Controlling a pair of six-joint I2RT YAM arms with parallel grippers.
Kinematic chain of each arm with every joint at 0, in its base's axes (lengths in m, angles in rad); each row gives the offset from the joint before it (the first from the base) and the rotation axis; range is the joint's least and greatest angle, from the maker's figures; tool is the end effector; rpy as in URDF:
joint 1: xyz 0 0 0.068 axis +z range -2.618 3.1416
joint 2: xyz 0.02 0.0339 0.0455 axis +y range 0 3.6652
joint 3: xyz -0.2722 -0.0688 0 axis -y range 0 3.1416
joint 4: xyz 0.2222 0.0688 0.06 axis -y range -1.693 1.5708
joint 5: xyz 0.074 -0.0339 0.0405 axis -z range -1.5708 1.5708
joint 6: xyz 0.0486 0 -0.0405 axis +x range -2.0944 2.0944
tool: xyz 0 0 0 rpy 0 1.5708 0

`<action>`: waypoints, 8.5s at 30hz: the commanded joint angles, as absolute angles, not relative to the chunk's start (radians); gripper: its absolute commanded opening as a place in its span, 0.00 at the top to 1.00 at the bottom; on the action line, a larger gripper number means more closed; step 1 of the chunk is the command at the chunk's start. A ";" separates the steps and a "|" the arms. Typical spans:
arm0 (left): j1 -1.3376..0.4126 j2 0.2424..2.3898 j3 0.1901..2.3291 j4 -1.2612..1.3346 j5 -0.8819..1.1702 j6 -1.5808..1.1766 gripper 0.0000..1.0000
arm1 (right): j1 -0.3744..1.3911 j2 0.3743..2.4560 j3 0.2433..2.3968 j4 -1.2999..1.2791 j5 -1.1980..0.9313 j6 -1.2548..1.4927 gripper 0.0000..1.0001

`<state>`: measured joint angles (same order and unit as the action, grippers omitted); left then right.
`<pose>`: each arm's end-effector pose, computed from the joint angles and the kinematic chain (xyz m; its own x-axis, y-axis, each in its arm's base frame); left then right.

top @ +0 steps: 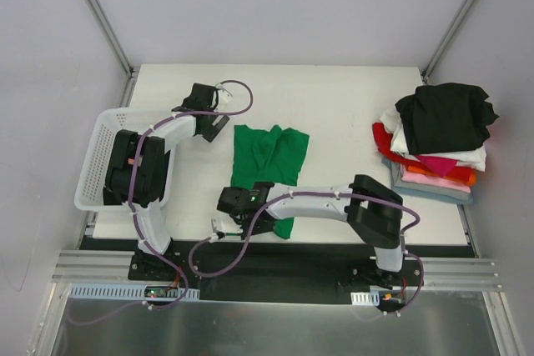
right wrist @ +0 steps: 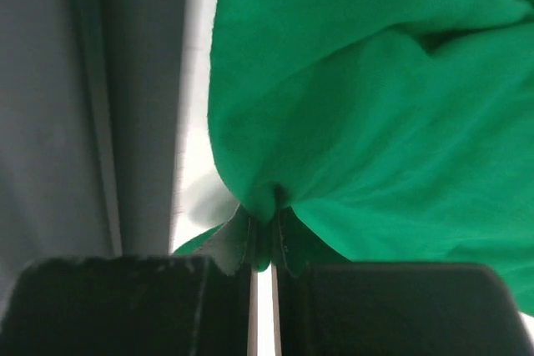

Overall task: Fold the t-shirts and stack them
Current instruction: Grab one side of the 2/3 rectangular tshirt with right arm, then fold the long partially folded tshirt into a neat square, then put the neatly folded tshirt into the corner of the board with the right arm

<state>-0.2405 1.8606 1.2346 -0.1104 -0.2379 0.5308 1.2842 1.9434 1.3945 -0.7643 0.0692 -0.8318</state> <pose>0.3940 -0.0848 0.2114 -0.5312 0.6368 -0.5588 0.3836 0.7689 0.5116 0.1081 0.3551 0.1838 0.5195 -0.8457 -0.1222 -0.8432 -0.4843 -0.2333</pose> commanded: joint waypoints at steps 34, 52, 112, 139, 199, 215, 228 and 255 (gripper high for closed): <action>-0.235 1.878 1.232 -0.089 -0.250 0.506 0.05 | 1.193 1.807 1.623 -0.850 0.555 -0.836 0.99; -0.235 1.859 1.213 -0.084 -0.247 0.500 0.05 | 1.014 1.930 1.770 -0.772 0.529 -0.980 0.99; -0.236 1.779 1.267 -0.086 -0.276 0.515 0.05 | 0.834 2.044 1.939 -0.563 0.551 -1.098 0.36; -0.288 1.612 1.149 -0.089 -0.120 0.434 0.04 | 0.351 2.009 1.831 -0.828 -0.527 -0.358 0.16; -0.469 1.965 1.512 -0.215 0.255 0.571 0.03 | 0.181 2.484 2.086 -0.825 -0.986 -0.261 0.07; -0.476 1.976 1.519 -0.219 0.250 0.574 0.03 | 0.219 2.520 2.075 -0.746 -1.040 -0.164 0.04; -0.477 1.988 1.546 -0.255 0.239 0.568 0.03 | 0.252 2.522 2.031 -0.713 -1.055 -0.144 0.04; -0.497 2.077 1.569 -0.389 0.224 0.468 0.04 | 0.285 2.484 1.974 -0.739 -1.046 -0.173 0.05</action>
<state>-0.4854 2.0613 1.5330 -0.2985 0.2245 0.5133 0.2745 2.5034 2.0018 -0.7193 -1.1168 -0.1341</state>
